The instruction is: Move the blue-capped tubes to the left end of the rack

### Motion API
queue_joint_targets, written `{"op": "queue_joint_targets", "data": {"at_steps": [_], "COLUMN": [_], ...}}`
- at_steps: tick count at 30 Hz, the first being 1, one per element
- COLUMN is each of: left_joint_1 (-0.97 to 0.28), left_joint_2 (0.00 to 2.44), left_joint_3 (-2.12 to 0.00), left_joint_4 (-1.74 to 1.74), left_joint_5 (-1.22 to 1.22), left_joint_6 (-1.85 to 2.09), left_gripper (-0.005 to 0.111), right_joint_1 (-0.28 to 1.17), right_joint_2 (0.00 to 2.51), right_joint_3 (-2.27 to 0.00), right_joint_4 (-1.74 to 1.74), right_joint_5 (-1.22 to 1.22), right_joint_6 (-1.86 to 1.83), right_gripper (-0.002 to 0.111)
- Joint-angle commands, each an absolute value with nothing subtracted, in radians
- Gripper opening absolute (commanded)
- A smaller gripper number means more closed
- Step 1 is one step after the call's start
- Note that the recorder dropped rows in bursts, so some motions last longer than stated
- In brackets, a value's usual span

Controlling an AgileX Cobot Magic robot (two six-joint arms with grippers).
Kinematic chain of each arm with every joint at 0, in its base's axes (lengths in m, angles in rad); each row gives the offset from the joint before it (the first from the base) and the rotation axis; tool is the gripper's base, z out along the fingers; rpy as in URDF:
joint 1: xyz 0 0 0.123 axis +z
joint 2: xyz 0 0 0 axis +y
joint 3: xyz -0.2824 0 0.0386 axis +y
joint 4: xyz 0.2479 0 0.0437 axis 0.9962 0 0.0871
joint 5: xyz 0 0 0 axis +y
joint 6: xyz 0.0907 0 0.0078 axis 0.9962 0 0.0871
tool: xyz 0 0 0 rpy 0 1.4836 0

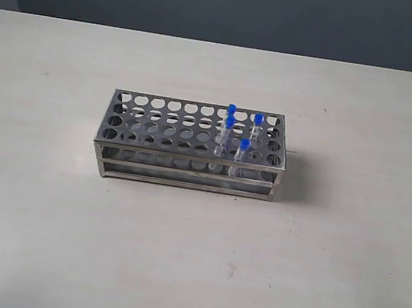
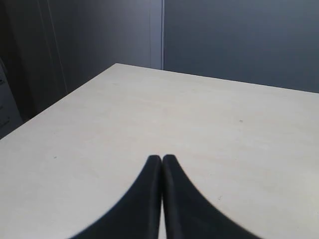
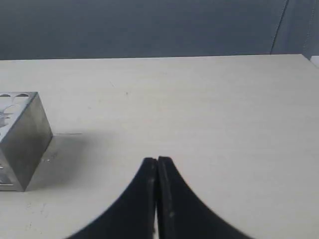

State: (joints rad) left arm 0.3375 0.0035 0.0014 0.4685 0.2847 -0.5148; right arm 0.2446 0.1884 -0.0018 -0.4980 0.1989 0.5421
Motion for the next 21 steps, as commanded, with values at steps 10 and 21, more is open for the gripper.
{"op": "queue_joint_targets", "data": {"at_steps": [10,21], "left_joint_1": [0.339,0.339], "left_joint_2": [0.000,0.000], "left_joint_3": [0.000,0.000], "left_joint_4": [0.468,0.468], "left_joint_5": [0.291,0.291], "left_joint_6": [-0.516,-0.516], "left_gripper": [0.001,0.001], "right_joint_1": [0.240,0.240], "right_joint_2": [0.184,0.184], "right_joint_3": [0.000,0.000], "right_joint_4": [-0.411,-0.417], "right_joint_5": [-0.698,-1.050], "right_joint_6": [0.628,0.655], "right_gripper": [0.000,0.000]}}
